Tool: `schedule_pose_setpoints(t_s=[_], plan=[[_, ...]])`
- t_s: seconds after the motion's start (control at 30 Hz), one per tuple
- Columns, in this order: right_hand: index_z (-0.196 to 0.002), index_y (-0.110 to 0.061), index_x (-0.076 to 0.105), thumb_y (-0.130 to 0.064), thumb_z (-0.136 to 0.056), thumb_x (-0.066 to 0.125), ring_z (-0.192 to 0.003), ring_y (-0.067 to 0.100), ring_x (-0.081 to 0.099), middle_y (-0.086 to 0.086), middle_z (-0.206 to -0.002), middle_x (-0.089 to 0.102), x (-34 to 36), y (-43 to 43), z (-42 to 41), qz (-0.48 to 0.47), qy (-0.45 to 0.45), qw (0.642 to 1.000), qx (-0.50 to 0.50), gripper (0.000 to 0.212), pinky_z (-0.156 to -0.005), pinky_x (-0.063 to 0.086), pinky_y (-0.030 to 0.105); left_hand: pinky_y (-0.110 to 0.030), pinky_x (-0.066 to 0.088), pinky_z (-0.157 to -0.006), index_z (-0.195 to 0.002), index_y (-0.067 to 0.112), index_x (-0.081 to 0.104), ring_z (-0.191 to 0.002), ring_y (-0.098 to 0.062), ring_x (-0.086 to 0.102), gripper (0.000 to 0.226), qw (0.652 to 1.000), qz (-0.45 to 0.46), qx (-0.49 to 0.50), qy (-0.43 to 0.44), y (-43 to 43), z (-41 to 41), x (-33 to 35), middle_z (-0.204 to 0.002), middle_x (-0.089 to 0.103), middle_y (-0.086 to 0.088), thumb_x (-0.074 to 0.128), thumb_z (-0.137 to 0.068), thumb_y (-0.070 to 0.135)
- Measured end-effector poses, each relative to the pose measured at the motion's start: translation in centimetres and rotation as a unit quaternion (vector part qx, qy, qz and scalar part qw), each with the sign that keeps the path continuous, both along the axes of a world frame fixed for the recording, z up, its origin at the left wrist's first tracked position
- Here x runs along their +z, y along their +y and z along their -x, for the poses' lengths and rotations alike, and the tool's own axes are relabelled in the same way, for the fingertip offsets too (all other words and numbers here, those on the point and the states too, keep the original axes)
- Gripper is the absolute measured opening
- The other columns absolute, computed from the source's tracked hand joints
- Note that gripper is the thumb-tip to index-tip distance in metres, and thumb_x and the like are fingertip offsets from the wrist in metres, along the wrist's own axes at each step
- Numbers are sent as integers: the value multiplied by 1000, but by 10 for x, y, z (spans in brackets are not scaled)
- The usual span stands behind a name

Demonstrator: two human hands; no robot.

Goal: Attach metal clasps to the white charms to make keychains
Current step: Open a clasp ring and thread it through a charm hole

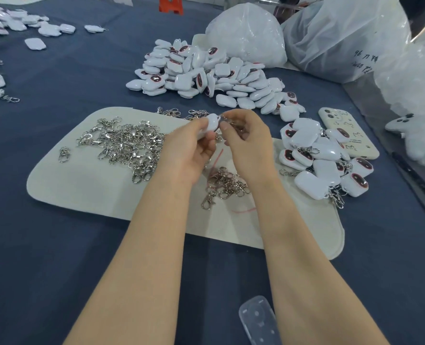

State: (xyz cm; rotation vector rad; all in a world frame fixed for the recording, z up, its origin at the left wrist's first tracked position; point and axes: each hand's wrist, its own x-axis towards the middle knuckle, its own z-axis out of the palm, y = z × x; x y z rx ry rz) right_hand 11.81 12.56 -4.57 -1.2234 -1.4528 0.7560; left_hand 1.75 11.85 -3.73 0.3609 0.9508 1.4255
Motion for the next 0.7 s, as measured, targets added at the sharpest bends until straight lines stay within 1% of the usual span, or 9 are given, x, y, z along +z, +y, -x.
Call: schedule_pose_setpoints(t_s=[0.07,0.13,0.2,0.27,0.33,0.43,0.57,0.63,0.7], plan=[[-93,-19,62,-10,-90,60,-78,8,60,-8,-85,65,-1,0,-1,4,12,1000,6,10,-79,52,29,-13,44,-42,-96,3,58,-39,-3,51,7,997,12,-21,-79,0,2,1,-62,58,-2,55,-92,8],[-91,-20,63,-12,-90,60,-74,6,58,-10,-83,65,-2,0,-1,-9,-9,1000,-4,9,-75,49,23,-12,44,-42,-102,2,57,-38,-2,50,12,992,18,-33,-122,-1,2,1,-75,57,-5,55,-92,8],[-92,-20,65,-14,-90,61,-77,6,58,-6,-87,66,-4,1,1,-29,-39,999,-22,7,-74,46,19,-11,44,-42,-99,0,57,-37,-2,49,11,988,25,-38,-149,-1,2,0,-76,56,-5,55,-91,8],[-94,-18,66,-14,-90,61,-81,10,60,2,-92,67,-5,1,2,-50,-46,997,-37,8,-77,47,20,-12,46,-43,-93,-2,59,-38,-2,50,9,984,29,-42,-173,-1,3,0,-77,58,-7,56,-90,7],[-94,-18,67,-13,-90,60,-79,9,59,4,-92,66,-4,1,3,-69,-47,995,-51,10,-77,47,19,-13,47,-43,-89,-3,59,-39,-3,50,10,981,34,-46,-186,-2,3,1,-74,61,-8,57,-89,6],[-96,-14,68,-11,-91,58,-77,6,57,5,-91,65,-3,0,3,-92,-55,992,-62,12,-75,44,14,-13,46,-41,-89,-4,59,-36,-3,49,12,982,32,-54,-180,-4,2,1,-61,62,-7,55,-91,8],[-93,-6,68,-6,-90,57,-72,2,49,0,-86,57,-1,-2,2,-131,-91,985,-61,12,-71,37,7,-13,45,-40,-90,-2,58,-35,-3,47,11,984,31,-52,-168,-4,1,1,-75,63,-9,54,-91,8],[-92,-3,68,-4,-91,56,-72,6,46,-3,-85,52,-1,-2,2,-146,-129,979,-61,12,-69,34,5,-13,43,-40,-93,0,58,-35,-3,46,8,993,28,-28,-112,-3,1,2,-63,61,-6,54,-91,7],[-93,-1,68,-3,-91,55,-74,8,45,-4,-85,50,0,-2,2,-151,-156,974,-62,13,-68,33,5,-15,42,-40,-92,5,58,-36,-4,47,4,1000,11,10,-23,-2,1,3,-46,54,2,56,-90,7]])
